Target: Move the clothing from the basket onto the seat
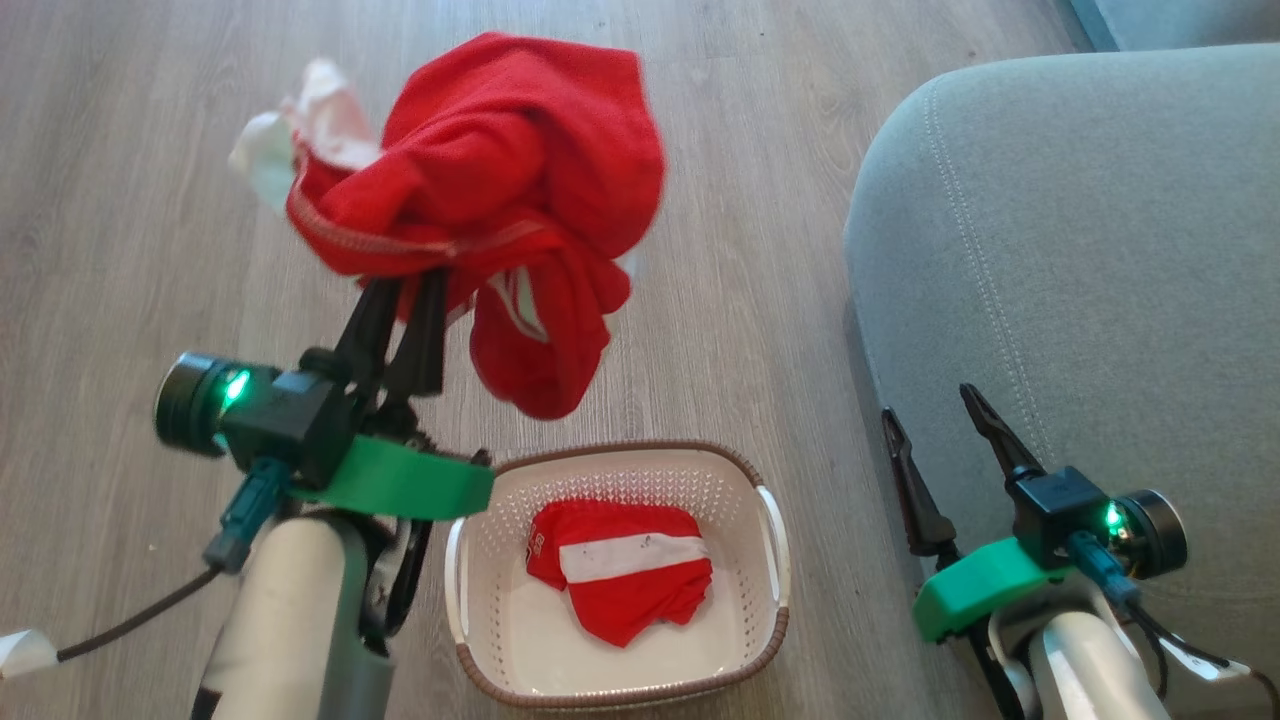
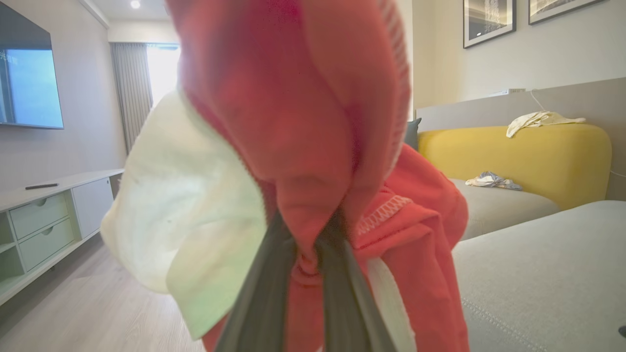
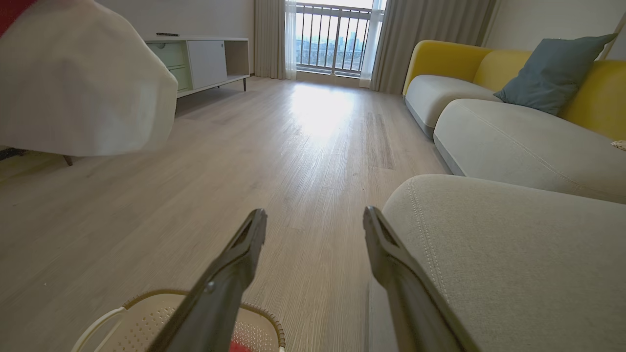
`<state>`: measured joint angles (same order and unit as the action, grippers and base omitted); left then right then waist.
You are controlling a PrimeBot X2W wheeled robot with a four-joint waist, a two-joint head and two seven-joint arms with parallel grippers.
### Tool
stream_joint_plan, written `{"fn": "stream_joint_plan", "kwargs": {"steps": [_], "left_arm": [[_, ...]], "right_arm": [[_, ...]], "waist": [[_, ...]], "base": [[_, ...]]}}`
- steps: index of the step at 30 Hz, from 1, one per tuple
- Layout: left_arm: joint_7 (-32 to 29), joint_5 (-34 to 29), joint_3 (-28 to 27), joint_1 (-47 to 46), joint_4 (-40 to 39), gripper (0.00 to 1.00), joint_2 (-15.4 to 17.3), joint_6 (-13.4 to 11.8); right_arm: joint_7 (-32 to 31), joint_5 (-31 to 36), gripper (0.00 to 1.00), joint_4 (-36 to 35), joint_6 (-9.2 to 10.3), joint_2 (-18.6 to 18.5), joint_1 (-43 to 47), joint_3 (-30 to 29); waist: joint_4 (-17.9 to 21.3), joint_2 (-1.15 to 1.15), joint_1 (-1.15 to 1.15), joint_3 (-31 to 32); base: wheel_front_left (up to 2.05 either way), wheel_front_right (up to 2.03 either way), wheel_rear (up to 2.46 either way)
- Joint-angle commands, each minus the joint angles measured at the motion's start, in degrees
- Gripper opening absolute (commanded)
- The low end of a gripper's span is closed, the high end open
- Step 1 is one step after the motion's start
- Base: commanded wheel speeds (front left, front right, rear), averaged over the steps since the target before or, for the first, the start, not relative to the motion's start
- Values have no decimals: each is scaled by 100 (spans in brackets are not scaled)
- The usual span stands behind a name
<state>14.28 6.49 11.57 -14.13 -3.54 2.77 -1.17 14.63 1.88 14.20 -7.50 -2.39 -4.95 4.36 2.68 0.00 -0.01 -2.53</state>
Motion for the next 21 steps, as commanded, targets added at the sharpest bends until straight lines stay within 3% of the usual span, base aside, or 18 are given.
{"fn": "stream_joint_plan", "kwargs": {"steps": [1,11,21], "left_arm": [[72,37,-101,-453,-356,0,13,-39],[72,167,639,-620,-517,0,11,-19],[72,169,1028,-657,-217,0,11,10]], "right_arm": [[37,3,100,-212,1,-49,-63,174],[37,-39,100,-414,1,-49,-99,497],[37,-88,100,-578,1,-49,-137,767]], "waist": [[5,0,1,-4],[50,0,1,-52],[48,0,1,-99]], "base": [[0,0,0],[0,0,0],[0,0,0]]}}
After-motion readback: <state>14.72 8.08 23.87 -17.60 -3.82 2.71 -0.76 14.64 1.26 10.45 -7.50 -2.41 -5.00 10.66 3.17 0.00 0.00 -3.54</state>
